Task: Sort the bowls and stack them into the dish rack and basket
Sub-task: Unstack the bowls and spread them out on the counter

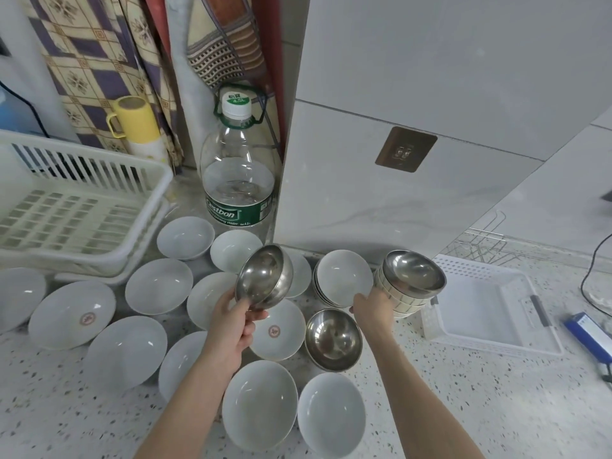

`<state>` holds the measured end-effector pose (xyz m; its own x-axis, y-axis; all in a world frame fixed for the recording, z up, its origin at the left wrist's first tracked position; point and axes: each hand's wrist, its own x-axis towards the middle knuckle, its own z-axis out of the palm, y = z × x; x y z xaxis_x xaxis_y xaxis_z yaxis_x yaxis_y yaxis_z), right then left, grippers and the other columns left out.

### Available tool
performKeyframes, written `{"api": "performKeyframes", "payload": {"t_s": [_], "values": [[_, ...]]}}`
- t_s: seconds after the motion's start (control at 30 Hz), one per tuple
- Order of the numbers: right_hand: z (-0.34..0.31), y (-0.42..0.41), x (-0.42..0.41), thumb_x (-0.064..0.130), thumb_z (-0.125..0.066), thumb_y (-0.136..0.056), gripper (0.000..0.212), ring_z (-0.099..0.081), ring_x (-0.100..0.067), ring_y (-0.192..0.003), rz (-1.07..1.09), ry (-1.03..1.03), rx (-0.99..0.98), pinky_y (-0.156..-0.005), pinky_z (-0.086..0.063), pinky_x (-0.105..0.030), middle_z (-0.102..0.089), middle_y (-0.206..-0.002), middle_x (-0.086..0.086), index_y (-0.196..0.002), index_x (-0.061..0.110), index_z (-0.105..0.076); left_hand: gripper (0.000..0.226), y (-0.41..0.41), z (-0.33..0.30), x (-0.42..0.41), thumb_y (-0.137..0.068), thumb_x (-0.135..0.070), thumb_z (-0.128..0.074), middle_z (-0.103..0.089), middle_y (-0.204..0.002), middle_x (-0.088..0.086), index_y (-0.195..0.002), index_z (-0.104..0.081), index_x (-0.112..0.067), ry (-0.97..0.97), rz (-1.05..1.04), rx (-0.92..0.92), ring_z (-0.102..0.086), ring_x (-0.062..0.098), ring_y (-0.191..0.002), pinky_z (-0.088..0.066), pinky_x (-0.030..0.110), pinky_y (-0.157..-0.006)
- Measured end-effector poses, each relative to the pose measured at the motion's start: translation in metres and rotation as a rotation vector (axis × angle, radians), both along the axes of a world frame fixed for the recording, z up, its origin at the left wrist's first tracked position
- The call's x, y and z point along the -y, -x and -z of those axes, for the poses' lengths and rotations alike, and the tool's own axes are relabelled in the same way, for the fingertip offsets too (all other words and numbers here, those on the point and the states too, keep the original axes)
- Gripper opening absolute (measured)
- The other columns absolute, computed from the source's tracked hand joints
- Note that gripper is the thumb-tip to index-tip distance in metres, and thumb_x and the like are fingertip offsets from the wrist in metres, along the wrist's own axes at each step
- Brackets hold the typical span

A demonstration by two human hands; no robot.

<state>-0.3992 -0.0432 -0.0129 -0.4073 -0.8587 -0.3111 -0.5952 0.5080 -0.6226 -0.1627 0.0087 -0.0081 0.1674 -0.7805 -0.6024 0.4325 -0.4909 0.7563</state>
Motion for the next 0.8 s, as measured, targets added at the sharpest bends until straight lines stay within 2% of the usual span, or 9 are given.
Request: {"api": "performKeyframes", "payload": {"t_s": [0.13,0.23,0.33,0.4,0.47,0.57,0.7,0.8], "values": [[-0.001,-0.002,0.001,0.006,-0.04,-0.088,0.04,-0.064,-0.036,-0.095,0.017,0.057,0.0,-0.071,-0.046,-0.033,-0.065,-0.109,-0.023,-0.127,-0.001,-0.049,0.024,-0.003,-0.001,-0.006,-0.094,-0.023,-0.062,-0.066,-0.061,0.005,-0.114,-0.061,-0.01,0.013,0.018,0.023,-0.031,0.006,-0.038,-0.019,0.015,-0.032],[-0.006,0.0,-0.004,0.004,-0.039,-0.089,0.038,-0.065,-0.033,-0.093,0.014,0.089,0.057,-0.077,-0.052,-0.039,-0.065,-0.107,-0.02,-0.125,0.0,-0.052,0.025,-0.001,-0.003,-0.011,-0.092,-0.024,-0.065,-0.066,-0.063,0.006,-0.115,-0.062,-0.015,0.03,0.021,0.03,-0.032,0.006,-0.038,-0.021,0.016,-0.032],[-0.013,0.003,-0.02,0.004,-0.042,-0.088,0.04,-0.064,-0.016,-0.067,0.063,0.153,0.145,-0.056,-0.046,-0.028,-0.068,-0.088,-0.009,-0.125,0.01,-0.054,0.026,0.004,-0.005,-0.014,-0.091,-0.024,-0.066,-0.067,-0.062,0.008,-0.117,-0.061,-0.022,0.039,0.02,0.037,-0.031,0.006,-0.036,-0.021,0.016,-0.032],[-0.016,0.007,-0.038,0.004,-0.043,-0.087,0.041,-0.061,-0.008,-0.058,0.105,0.192,0.22,-0.047,-0.042,-0.018,-0.068,-0.081,-0.003,-0.123,0.021,-0.055,0.026,0.009,-0.006,-0.017,-0.092,-0.022,-0.065,-0.067,-0.061,0.008,-0.118,-0.059,-0.023,0.05,0.019,0.049,-0.035,0.006,-0.033,-0.02,0.015,-0.032],[-0.017,0.013,-0.059,0.003,-0.044,-0.087,0.035,-0.06,-0.002,-0.051,0.175,0.21,0.29,-0.041,-0.04,-0.012,-0.068,-0.078,-0.004,-0.114,0.022,-0.056,0.023,0.014,-0.006,-0.02,-0.094,-0.019,-0.062,-0.069,-0.062,0.01,-0.116,-0.058,-0.025,0.067,0.031,0.093,-0.037,0.006,-0.033,-0.02,0.015,-0.032],[-0.017,0.026,-0.096,-0.002,-0.046,-0.085,0.03,-0.053,-0.001,-0.043,0.283,0.232,0.377,-0.041,-0.04,-0.015,-0.065,-0.066,-0.005,-0.096,0.02,-0.063,0.026,0.024,-0.005,-0.024,-0.093,-0.016,-0.057,-0.072,-0.074,0.02,-0.117,-0.058,-0.027,0.086,0.086,0.182,-0.043,0.01,-0.042,-0.024,0.016,-0.035],[-0.014,0.048,-0.141,-0.003,-0.046,-0.085,0.028,-0.048,-0.006,-0.045,0.363,0.239,0.408,-0.044,-0.036,-0.02,-0.056,-0.051,0.004,-0.087,0.015,-0.068,0.033,0.047,-0.003,-0.032,-0.092,-0.011,-0.056,-0.069,-0.069,0.011,-0.115,-0.056,-0.034,0.099,0.154,0.231,-0.054,0.005,-0.04,-0.032,0.012,-0.036],[-0.006,0.06,-0.163,-0.003,-0.046,-0.086,0.028,-0.047,-0.015,-0.051,0.435,0.249,0.41,-0.051,-0.033,-0.029,-0.052,-0.046,0.005,-0.083,0.015,-0.068,0.039,0.067,-0.001,-0.037,-0.091,-0.004,-0.054,-0.071,-0.081,0.011,-0.12,-0.056,-0.03,0.118,0.223,0.264,-0.065,0.01,-0.051,-0.037,0.012,-0.039]]}}
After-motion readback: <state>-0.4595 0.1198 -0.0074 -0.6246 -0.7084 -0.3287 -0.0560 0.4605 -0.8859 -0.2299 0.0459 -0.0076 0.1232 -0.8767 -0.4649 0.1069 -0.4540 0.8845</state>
